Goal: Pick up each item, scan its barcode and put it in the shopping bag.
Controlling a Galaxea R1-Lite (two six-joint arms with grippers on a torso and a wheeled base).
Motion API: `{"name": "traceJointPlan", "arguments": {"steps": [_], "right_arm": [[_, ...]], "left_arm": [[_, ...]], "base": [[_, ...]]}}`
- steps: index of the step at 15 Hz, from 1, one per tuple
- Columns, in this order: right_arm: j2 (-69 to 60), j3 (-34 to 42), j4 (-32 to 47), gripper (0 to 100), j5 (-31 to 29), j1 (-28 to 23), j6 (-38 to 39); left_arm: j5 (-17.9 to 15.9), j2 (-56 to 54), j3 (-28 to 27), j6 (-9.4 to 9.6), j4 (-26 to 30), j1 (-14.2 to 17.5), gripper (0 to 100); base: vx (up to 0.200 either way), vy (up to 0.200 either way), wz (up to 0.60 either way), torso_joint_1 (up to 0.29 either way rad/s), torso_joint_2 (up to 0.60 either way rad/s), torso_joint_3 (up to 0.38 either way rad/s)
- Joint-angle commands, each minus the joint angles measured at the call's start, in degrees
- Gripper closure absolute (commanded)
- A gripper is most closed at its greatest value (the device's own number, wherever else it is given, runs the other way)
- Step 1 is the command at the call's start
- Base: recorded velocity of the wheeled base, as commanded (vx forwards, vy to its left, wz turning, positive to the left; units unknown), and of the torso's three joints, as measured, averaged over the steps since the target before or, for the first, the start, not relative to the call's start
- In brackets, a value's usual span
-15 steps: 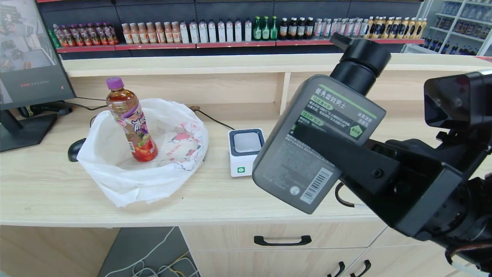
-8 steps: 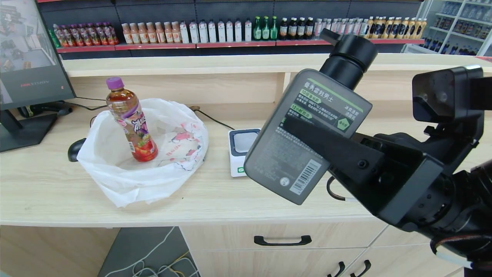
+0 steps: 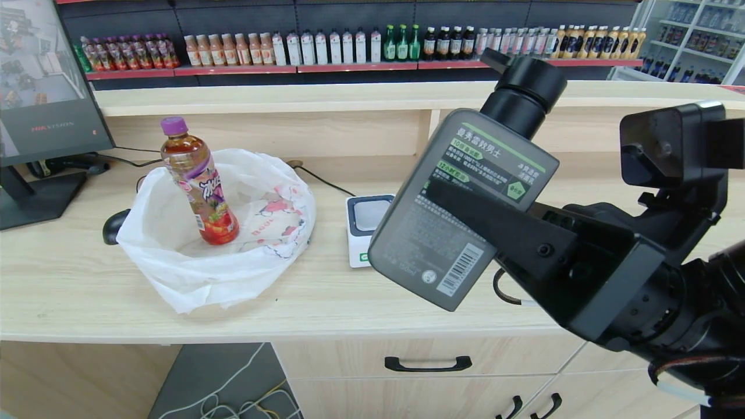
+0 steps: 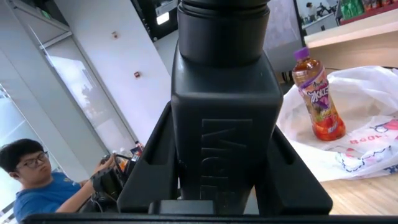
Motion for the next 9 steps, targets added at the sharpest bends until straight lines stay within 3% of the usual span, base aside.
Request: {"name": "traceJointPlan", "arguments": {"steps": [1,9], "right_arm": [[0.1,0.3,-0.1,100,0.0,0.0,0.0],[-2.2,2.9,-0.1,100,0.0,-0.2,-0.4]], "left_arm": [[0.0,0.0,-0.1,-0.04,0.0,0.0,0],[0.0,0.0,-0.1,-0.04,0.0,0.0,0]], "base": [[0.0,0.0,0.0,0.0,0.0,0.0],[0.0,0.0,0.0,0.0,0.0,0.0]]}}
